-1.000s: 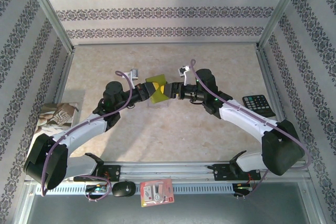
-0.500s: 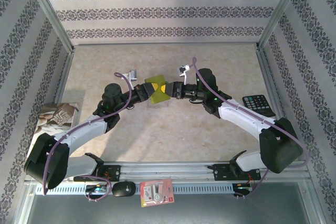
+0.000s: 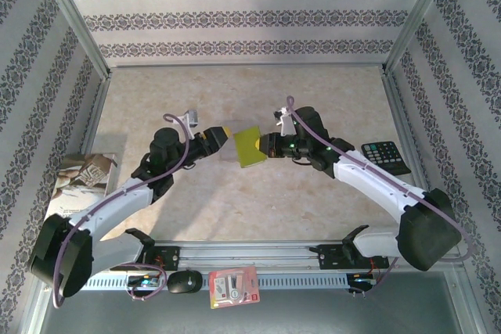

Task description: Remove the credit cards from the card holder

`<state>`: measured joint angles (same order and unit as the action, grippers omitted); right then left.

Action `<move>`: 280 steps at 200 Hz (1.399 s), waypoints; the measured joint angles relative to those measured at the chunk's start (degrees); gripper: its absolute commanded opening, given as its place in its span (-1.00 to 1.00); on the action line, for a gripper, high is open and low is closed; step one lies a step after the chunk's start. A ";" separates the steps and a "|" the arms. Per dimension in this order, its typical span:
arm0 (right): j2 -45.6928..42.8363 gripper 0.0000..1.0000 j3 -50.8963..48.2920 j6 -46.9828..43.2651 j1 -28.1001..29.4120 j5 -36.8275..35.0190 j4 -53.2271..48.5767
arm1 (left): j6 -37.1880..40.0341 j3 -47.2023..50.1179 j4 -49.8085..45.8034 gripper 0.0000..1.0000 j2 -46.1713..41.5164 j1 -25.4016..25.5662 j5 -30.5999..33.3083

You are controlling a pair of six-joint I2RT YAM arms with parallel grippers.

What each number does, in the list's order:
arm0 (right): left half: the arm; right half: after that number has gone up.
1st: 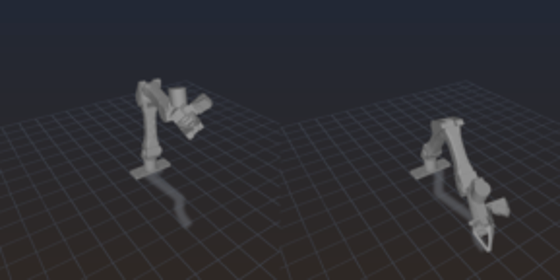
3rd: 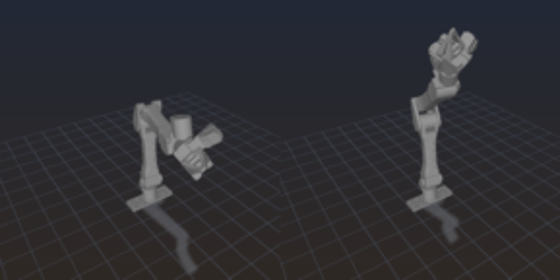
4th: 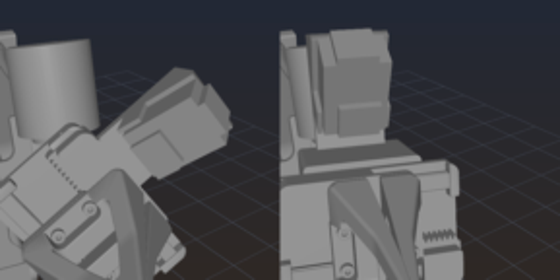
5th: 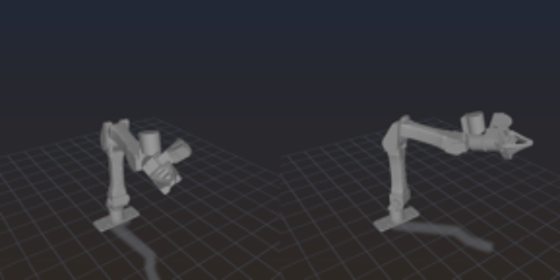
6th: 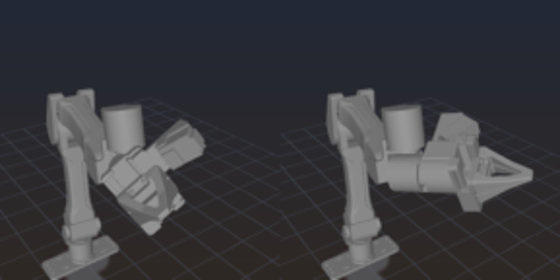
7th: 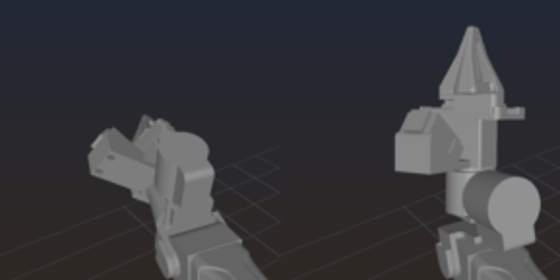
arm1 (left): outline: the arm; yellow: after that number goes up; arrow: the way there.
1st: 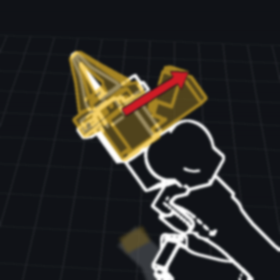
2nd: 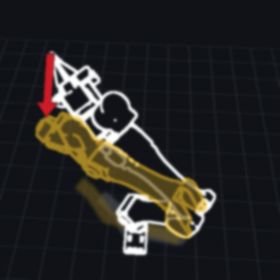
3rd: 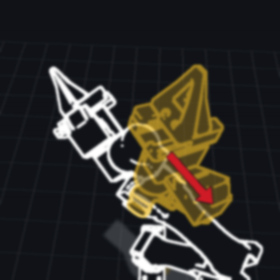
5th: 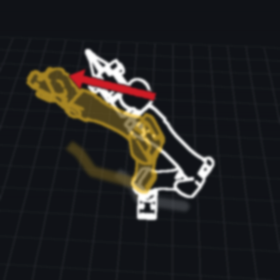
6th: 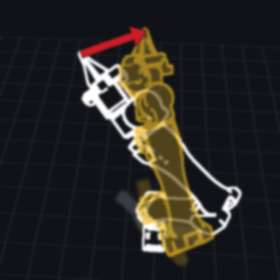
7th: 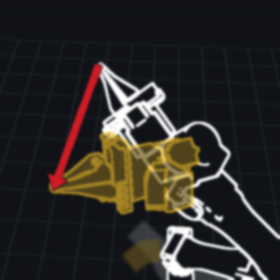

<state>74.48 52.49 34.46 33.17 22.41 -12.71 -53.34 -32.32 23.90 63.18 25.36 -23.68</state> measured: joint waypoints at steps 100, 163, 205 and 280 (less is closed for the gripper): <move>18.40 -1.00 15.78 -9.97 19.43 -41.03 -32.39 | 5.90 -0.04 -15.63 0.11 -6.43 -0.02 7.52; 27.36 -0.61 20.92 -10.95 25.18 -37.68 -30.47 | 6.67 -0.04 -22.53 0.11 -15.08 -6.32 8.70; 28.33 -0.59 21.66 -10.80 25.59 -32.92 -27.78 | 6.67 0.24 -23.58 0.11 -16.92 -8.24 7.32; 28.33 -0.68 21.00 -10.36 25.55 -25.64 -22.47 | 6.60 1.84 -23.52 0.11 -15.91 -8.24 4.59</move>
<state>102.80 73.49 24.10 58.72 -3.22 -35.18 -46.74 -30.48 0.38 47.27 17.12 -19.09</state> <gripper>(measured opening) 0.219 0.556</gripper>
